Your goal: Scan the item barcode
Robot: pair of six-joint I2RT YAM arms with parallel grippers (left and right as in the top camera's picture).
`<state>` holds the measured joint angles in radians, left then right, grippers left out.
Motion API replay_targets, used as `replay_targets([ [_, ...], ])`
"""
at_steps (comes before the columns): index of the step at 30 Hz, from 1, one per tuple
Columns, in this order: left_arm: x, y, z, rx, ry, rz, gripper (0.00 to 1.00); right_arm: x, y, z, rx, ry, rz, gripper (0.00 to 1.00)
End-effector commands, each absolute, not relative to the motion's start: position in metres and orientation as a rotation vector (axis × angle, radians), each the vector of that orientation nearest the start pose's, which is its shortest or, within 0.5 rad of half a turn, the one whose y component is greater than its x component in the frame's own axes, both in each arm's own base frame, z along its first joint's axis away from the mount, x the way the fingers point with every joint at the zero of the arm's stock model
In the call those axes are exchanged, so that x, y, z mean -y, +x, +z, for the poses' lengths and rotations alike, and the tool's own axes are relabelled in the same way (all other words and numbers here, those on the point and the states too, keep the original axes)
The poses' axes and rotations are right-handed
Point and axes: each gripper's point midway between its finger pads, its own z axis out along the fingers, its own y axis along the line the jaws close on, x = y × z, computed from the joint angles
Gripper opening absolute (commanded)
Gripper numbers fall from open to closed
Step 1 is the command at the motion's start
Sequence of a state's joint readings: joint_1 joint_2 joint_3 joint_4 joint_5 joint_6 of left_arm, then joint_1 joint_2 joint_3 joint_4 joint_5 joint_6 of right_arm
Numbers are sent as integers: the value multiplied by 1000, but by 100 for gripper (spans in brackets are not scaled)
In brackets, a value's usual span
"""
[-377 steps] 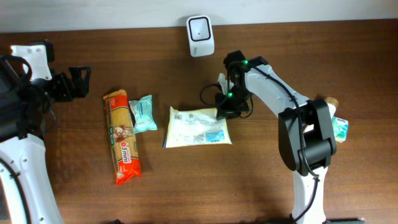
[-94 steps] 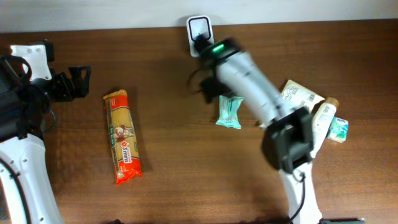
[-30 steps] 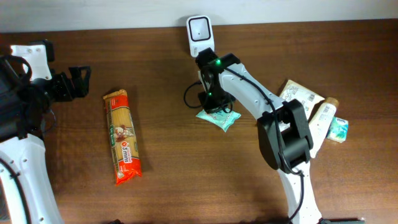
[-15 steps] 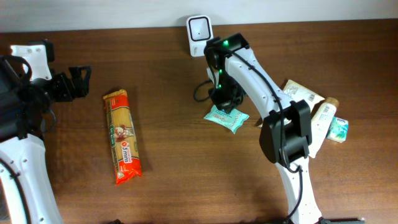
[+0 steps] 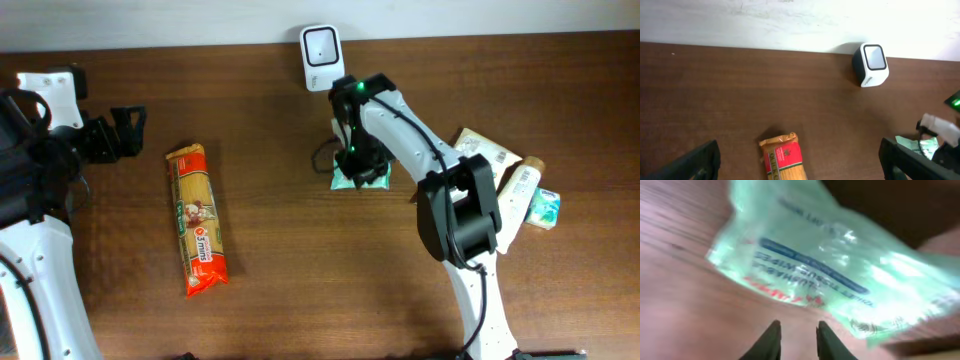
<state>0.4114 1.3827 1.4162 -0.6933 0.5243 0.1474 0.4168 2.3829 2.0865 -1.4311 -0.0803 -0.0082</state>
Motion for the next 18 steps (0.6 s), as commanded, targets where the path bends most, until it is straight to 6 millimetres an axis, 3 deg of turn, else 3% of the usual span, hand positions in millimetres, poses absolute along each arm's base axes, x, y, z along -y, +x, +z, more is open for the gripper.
replay_targets([
  [1, -74, 391, 312, -2124, 4, -270, 99, -181, 415, 91, -3119, -635, 145, 41],
  [3, -74, 391, 312, -2124, 4, -270, 99, -150, 433, 100, -3107, -516, 155, 62],
  [6, -74, 391, 312, -2124, 4, -269, 99, -137, 437, 88, -3089, -505, 539, 70],
  [8, -74, 391, 312, -2124, 4, -270, 99, -129, 435, 66, -3085, -421, 737, 73],
  [12, -74, 391, 312, -2124, 4, -270, 99, -135, 425, 31, -3076, -381, 881, 73],
  [15, -74, 391, 312, -2124, 4, -270, 99, -139, 427, 17, -3048, -365, 907, 73],
  [18, -74, 391, 312, -2124, 4, -270, 99, -147, 430, 5, -2988, -353, 982, 53],
])
